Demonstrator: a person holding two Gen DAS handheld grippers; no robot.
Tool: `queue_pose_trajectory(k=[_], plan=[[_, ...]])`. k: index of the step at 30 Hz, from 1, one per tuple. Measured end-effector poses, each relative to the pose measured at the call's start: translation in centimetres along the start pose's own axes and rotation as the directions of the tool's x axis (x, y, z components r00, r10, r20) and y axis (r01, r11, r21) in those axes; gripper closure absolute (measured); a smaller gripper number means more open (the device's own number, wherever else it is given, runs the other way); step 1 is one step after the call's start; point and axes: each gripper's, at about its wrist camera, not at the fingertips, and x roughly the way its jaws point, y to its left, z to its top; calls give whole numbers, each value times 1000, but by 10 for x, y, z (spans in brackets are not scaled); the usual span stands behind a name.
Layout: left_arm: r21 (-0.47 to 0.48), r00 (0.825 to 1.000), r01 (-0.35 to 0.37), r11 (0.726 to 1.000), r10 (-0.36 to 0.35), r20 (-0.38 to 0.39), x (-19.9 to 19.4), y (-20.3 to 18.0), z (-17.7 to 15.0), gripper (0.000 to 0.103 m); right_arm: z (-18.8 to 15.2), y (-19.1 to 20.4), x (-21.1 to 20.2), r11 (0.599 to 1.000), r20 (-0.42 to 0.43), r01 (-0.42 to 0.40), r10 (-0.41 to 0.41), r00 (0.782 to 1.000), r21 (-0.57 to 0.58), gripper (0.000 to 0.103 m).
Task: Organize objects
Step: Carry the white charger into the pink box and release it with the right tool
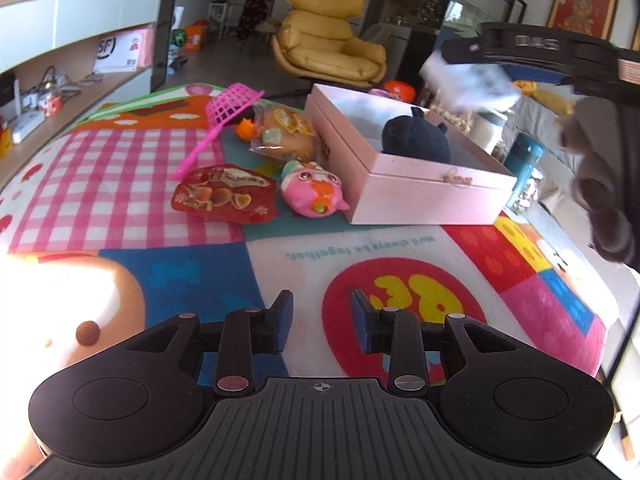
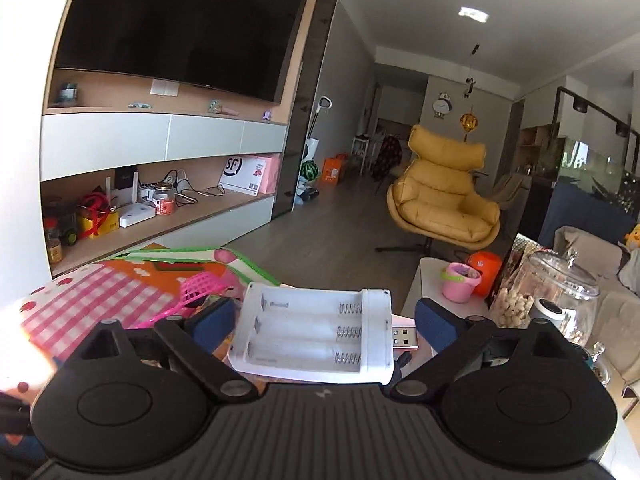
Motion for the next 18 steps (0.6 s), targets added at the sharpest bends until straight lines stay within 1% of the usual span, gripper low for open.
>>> queue_pose_trajectory(k=[1, 3, 7, 10, 12, 14, 16, 18], plan=[[12, 1000, -6, 1000, 6, 11, -1, 1, 0, 68, -4, -3, 7, 1000, -28, -6, 7, 1000, 28, 2], [21, 999, -17, 1000, 16, 31, -2, 5, 2, 68, -24, -4, 11, 997, -53, -39, 43, 998, 65, 2], [22, 997, -58, 998, 56, 61, 0, 16, 16, 68, -79, 16, -2, 998, -77, -56, 58, 995, 20, 0], [11, 990, -97, 995, 96, 102, 4, 25, 39, 68, -108, 28, -11, 997, -87, -73, 73, 993, 0, 0], [30, 985, -115, 993, 110, 136, 11, 31, 60, 68, -118, 34, -13, 997, -90, -78, 77, 993, -7, 0], [70, 981, -136, 988, 124, 150, 25, 36, 82, 68, -119, 34, -17, 998, -69, -69, 68, 995, -7, 0], [129, 979, -161, 978, 142, 149, 45, 43, 102, 68, -120, 32, -17, 997, -73, -75, 75, 994, 10, 0], [183, 974, -205, 962, 182, 132, 68, 49, 117, 68, -121, 26, -15, 996, -88, -74, 78, 993, 44, 0]])
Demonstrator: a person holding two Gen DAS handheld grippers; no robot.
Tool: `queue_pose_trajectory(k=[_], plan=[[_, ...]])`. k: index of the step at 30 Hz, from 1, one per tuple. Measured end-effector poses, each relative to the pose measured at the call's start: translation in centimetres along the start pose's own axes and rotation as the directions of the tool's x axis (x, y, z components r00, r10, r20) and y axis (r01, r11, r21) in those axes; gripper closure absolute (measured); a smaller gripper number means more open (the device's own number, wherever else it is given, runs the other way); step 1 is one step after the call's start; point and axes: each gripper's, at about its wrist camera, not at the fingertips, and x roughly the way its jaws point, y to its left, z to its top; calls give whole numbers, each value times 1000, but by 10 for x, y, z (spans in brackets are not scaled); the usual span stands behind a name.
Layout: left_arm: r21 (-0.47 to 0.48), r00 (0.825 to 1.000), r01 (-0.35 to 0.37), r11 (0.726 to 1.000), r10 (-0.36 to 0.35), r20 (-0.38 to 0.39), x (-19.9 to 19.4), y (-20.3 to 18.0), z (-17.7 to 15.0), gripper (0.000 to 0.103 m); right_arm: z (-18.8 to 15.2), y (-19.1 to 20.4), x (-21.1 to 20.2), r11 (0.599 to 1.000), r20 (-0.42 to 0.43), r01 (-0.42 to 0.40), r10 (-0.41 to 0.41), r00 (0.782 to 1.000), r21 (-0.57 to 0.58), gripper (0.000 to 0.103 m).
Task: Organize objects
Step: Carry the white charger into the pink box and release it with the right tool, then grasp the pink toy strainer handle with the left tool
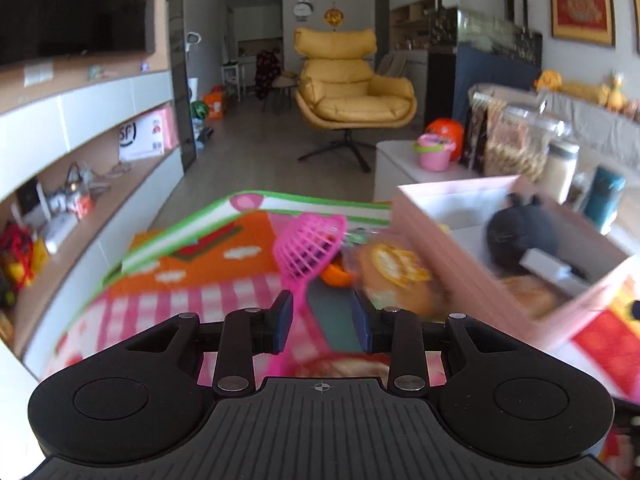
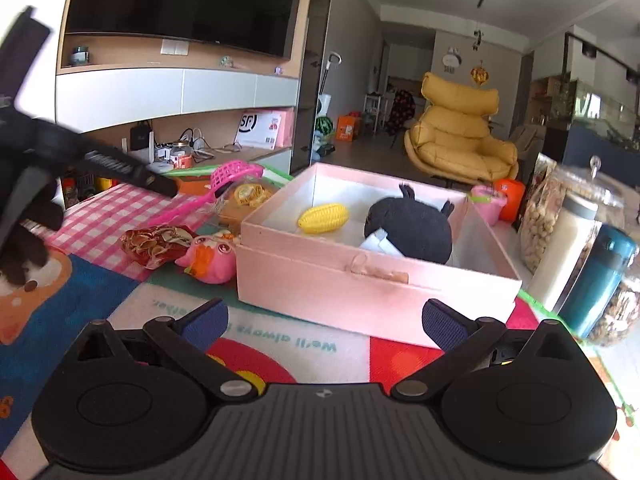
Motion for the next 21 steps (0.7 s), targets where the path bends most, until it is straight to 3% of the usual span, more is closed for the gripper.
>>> queue_pose_trajectory(k=[2, 6, 8, 10, 11, 15, 18, 21], plan=[[19, 999, -7, 1000, 8, -42, 23, 4, 6, 68, 0, -5, 0, 999, -2, -7, 7, 1000, 32, 0], [-55, 993, 28, 998, -34, -111, 58, 12, 9, 67, 3, -11, 5, 998, -27, -24, 25, 999, 63, 0], [-64, 991, 18, 998, -26, -133, 67, 12, 9, 72, 2, -12, 7, 997, -44, -28, 31, 999, 71, 0], [-67, 988, -8, 998, -3, -153, 70, 11, 7, 87, 2, -13, 8, 996, -48, -27, 31, 998, 82, 0], [-70, 987, -7, 998, -5, -160, 70, 12, 7, 87, 2, -13, 9, 996, -51, -30, 34, 998, 86, 0], [-120, 985, 35, 992, -55, -163, 54, 22, 3, 89, 2, -10, 9, 997, -56, -7, 11, 998, 74, 0], [-171, 984, 86, 981, -111, -141, 23, 33, -6, 92, 4, 8, 3, 1000, -31, 11, -11, 999, -20, 0], [-206, 983, 110, 972, -138, -125, -14, 44, -22, 93, 12, 36, -5, 992, -6, -74, 74, 997, -105, 0]])
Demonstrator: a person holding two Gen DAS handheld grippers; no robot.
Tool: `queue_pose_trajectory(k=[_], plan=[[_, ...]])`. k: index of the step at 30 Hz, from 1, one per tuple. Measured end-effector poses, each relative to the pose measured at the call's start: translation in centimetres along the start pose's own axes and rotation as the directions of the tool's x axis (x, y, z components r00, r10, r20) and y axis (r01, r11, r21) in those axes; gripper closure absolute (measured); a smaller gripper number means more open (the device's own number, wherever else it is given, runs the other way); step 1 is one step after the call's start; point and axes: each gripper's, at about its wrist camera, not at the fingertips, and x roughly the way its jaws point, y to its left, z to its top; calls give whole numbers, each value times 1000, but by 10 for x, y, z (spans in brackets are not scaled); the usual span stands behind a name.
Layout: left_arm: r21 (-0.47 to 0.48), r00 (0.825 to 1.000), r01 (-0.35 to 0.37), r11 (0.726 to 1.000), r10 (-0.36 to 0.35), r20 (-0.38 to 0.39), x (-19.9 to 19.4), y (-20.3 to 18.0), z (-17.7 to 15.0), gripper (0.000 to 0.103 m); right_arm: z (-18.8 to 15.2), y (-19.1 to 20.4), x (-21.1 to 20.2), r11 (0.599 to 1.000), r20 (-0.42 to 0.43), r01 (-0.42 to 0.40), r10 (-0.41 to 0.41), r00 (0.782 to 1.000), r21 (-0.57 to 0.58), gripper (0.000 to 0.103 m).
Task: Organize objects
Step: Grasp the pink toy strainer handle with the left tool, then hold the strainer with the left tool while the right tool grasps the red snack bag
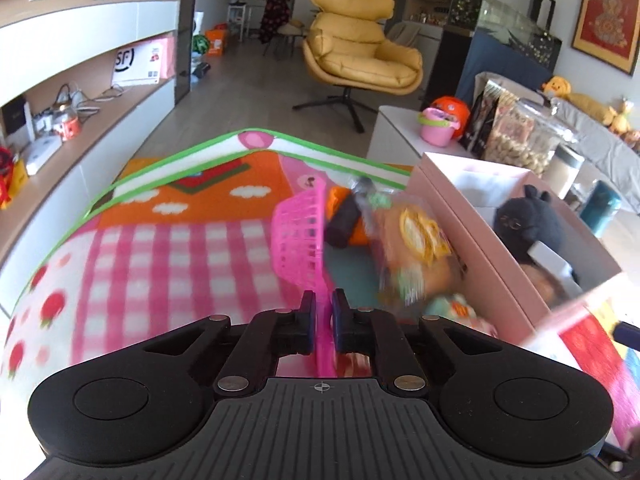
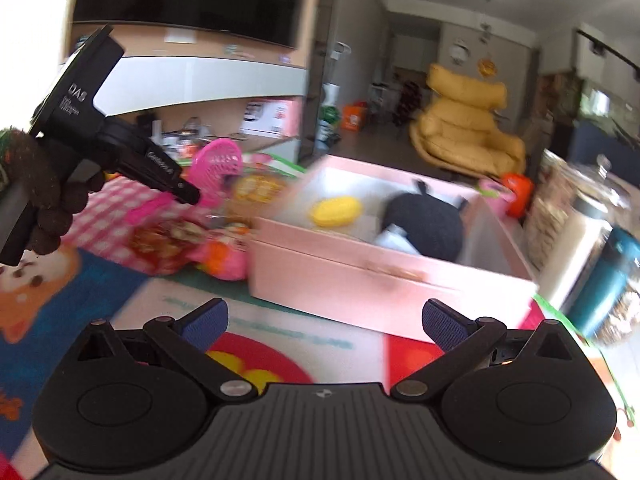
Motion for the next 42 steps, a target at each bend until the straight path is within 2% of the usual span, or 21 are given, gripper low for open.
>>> queue_pose_trajectory(k=[3, 5, 7, 10, 14, 18, 19, 21, 22, 25, 29, 32, 34, 38, 41, 42], plan=[[-25, 1000, -3, 1000, 3, -11, -28, 9, -20, 93, 16, 34, 4, 993, 28, -53, 56, 998, -107, 2], [-38, 1000, -3, 999, 3, -12, -42, 15, -30, 93, 27, 56, 13, 982, 27, -73, 79, 996, -172, 12], [-54, 1000, 2, 999, -2, 4, -56, 23, -37, 93, 39, 73, 29, 975, -7, -105, 105, 994, -196, 16], [-80, 999, -10, 997, 13, 36, -70, 34, -42, 93, 52, 92, 58, 968, -56, -113, 103, 993, -223, 19], [-139, 998, -11, 990, 20, 63, -81, 47, -43, 93, 72, 99, 91, 973, -92, -118, 101, 991, -200, 20], [-159, 997, 19, 987, -6, 82, -89, 52, -48, 93, 90, 93, 123, 981, -167, -166, 148, 975, -97, 22], [-164, 996, 27, 986, -13, 83, -89, 51, -49, 93, 92, 93, 129, 981, -185, -173, 155, 970, -85, 25], [-170, 996, 37, 985, -23, 81, -89, 50, -51, 93, 94, 93, 139, 981, -231, -178, 157, 960, -73, 50], [-170, 996, 39, 985, -26, 81, -89, 49, -52, 93, 93, 92, 141, 982, -253, -180, 159, 954, -63, 54], [-167, 996, 51, 985, -38, 81, -90, 45, -54, 93, 83, 89, 127, 977, -251, -201, 178, 951, -69, 56], [-162, 994, 82, 983, -71, 78, -89, 30, -57, 93, 61, 90, 82, 951, -240, -276, 238, 941, -142, 56], [-154, 993, 109, 982, -100, 66, -85, 13, -60, 93, 37, 85, 46, 935, -234, -285, 235, 944, -211, 56], [-137, 991, 124, 983, -117, 58, -80, -3, -62, 93, 22, 72, 29, 934, -255, -294, 239, 937, -205, 57], [-75, 991, 129, 989, -126, 42, -71, -36, -66, 93, 3, 45, -1, 945, -232, -233, 180, 956, -229, 56], [12, 997, 70, 997, -71, 43, -67, -63, -70, 93, -8, 28, -14, 954, -214, -154, 99, 972, -259, 56], [54, 998, 41, 998, -44, 53, -68, -72, -72, 93, -12, 21, -17, 958, -209, -130, 77, 975, -255, 53]])
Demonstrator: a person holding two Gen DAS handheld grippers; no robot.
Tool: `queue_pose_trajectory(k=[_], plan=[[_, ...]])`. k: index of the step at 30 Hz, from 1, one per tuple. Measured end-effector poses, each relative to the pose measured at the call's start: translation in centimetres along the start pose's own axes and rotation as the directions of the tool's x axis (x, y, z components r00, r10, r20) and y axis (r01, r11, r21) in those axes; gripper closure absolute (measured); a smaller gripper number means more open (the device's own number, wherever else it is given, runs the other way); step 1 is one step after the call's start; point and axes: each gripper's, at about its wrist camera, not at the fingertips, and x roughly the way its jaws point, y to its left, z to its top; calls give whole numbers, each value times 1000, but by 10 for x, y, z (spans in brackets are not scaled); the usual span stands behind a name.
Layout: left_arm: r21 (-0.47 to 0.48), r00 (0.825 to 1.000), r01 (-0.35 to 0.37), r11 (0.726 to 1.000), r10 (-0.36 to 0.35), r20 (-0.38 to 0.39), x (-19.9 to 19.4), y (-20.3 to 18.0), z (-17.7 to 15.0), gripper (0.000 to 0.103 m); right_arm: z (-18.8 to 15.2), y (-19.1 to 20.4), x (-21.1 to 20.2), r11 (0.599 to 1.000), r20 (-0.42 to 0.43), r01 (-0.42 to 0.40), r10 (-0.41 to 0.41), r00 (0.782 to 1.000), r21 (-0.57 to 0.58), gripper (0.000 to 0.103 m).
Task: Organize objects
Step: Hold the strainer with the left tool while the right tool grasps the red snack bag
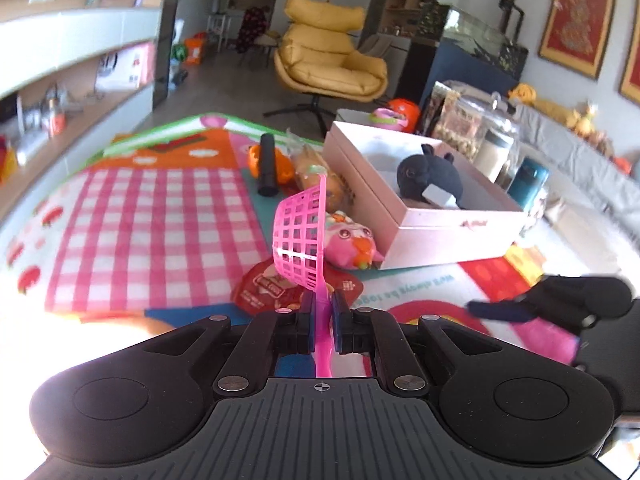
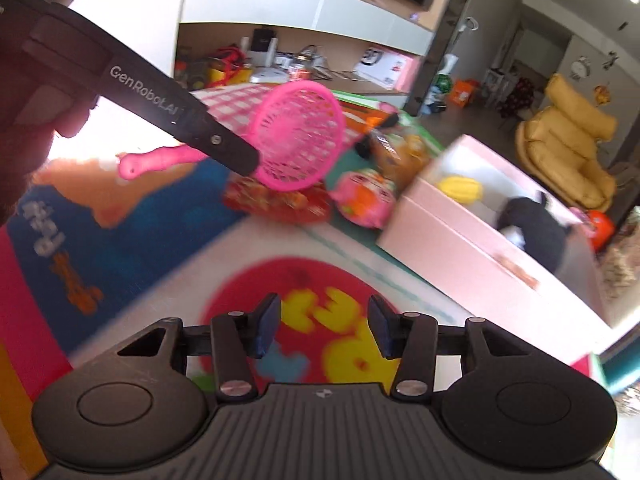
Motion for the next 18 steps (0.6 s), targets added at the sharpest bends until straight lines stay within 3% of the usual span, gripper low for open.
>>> queue_pose_trajectory(k=[3, 8, 10, 12, 18], plan=[[54, 1000, -17, 998, 17, -6, 1, -13, -1, 93, -17, -19, -8, 997, 0, 58, -58, 998, 52, 43], [24, 1000, -1, 1000, 2, -24, 4, -17, -2, 93, -44, -46, -17, 980, 1, 137, -138, 990, 147, 34], [-24, 1000, 10, 1000, -10, -2, -2, -9, 3, 93, -46, -53, -23, 974, 12, 105, -109, 994, 199, 33], [-54, 1000, -1, 999, 2, 20, -8, 0, 10, 93, -42, -52, -31, 971, 49, 56, -69, 996, 232, 26], [-100, 999, -14, 995, 18, 40, -20, 23, 23, 93, -1, -24, -19, 966, 143, -104, 71, 987, 238, 19]])
